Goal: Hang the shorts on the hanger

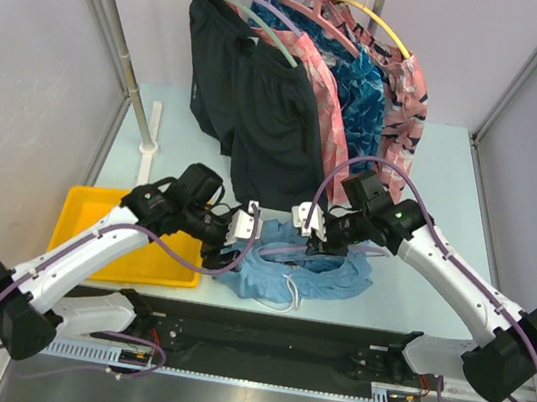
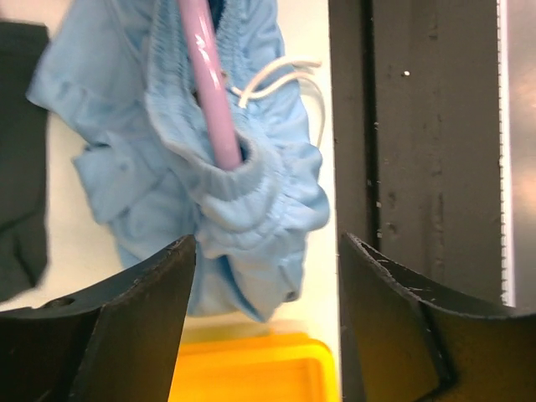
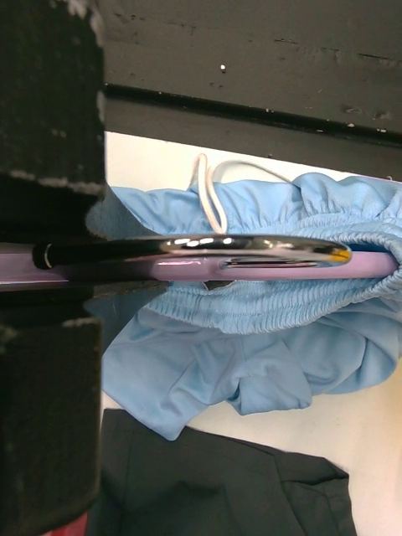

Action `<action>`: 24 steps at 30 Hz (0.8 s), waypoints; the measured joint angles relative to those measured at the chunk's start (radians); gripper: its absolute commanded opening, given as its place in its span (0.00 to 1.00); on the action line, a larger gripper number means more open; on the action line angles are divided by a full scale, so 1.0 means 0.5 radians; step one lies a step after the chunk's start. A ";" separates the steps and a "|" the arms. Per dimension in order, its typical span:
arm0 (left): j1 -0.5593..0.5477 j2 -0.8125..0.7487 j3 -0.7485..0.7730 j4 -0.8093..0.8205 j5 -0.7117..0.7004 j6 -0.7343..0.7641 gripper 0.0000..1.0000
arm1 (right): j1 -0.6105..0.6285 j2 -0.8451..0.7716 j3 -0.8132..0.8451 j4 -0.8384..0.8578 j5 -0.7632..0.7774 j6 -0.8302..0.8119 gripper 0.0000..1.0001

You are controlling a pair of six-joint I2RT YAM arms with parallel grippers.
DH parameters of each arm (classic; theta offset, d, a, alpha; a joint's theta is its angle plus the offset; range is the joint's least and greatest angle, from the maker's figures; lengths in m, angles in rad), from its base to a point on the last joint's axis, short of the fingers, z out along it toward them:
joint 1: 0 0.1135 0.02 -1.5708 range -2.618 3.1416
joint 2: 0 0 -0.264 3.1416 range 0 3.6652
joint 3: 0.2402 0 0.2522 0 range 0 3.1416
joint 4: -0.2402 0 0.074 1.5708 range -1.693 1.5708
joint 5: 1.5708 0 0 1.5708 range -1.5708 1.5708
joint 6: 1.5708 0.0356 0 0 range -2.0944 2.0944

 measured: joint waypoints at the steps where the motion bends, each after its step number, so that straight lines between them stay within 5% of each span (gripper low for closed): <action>1: -0.002 -0.045 -0.053 0.030 -0.004 -0.051 0.75 | 0.001 0.002 0.000 0.007 -0.004 0.008 0.00; 6: -0.049 -0.040 -0.150 0.214 -0.077 -0.258 0.75 | 0.003 0.008 -0.001 0.043 -0.005 0.038 0.00; 10: -0.154 0.043 -0.202 0.420 -0.192 -0.356 0.60 | 0.011 0.008 -0.002 0.062 -0.003 0.081 0.00; 13: -0.198 0.092 -0.236 0.520 -0.237 -0.408 0.40 | 0.026 0.006 -0.002 0.063 0.000 0.124 0.00; 16: -0.217 0.108 -0.259 0.591 -0.265 -0.462 0.07 | 0.047 -0.003 -0.002 0.064 0.026 0.178 0.03; 19: -0.219 0.107 -0.270 0.636 -0.282 -0.510 0.00 | 0.056 -0.026 -0.005 0.071 0.085 0.290 0.27; 20: -0.217 0.107 -0.271 0.658 -0.295 -0.519 0.00 | 0.054 -0.046 -0.008 0.081 0.115 0.362 0.48; 24: -0.202 0.093 -0.318 0.723 -0.295 -0.610 0.00 | -0.034 -0.164 -0.014 0.140 0.165 0.613 0.78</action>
